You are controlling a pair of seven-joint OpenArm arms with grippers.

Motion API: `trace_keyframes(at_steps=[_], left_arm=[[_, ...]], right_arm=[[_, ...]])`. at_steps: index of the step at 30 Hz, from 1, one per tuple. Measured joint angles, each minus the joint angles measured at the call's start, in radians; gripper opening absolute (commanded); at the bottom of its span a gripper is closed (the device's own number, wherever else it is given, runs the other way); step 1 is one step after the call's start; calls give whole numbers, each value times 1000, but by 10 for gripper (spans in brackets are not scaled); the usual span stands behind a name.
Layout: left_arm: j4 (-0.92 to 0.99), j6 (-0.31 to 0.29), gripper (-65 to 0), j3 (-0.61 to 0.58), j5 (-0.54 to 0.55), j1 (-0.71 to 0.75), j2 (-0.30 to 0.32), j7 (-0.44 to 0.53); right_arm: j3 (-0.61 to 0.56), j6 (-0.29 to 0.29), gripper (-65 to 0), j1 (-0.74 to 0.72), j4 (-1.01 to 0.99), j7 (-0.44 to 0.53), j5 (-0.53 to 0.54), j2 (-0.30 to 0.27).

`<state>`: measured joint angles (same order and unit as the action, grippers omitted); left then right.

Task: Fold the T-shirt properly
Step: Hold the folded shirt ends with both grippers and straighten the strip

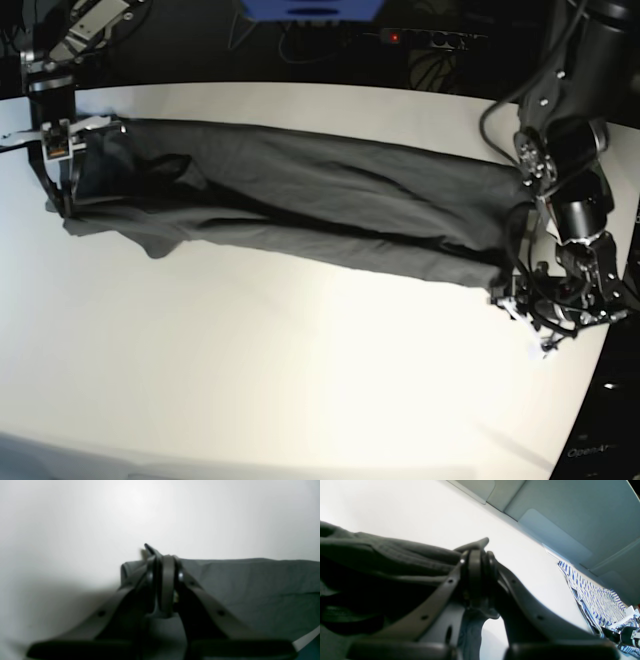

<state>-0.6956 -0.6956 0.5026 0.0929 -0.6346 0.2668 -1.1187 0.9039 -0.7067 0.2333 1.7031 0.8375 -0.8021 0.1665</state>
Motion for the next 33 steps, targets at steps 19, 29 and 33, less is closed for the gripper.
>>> trace_keyframes(at_steps=[19,29,33], left_arm=[[-314,1,-611,45,169,175,51,-270],[-322,0,-611,44,285,181,60,-280],[-322,0,-611,45,278,197,61,-284]], right_arm=[[10,0,-649,0,2,1,0,0],[45,0,-649,3,43,1,0,-2],[44,0,-649,2,39,1,0,-2]])
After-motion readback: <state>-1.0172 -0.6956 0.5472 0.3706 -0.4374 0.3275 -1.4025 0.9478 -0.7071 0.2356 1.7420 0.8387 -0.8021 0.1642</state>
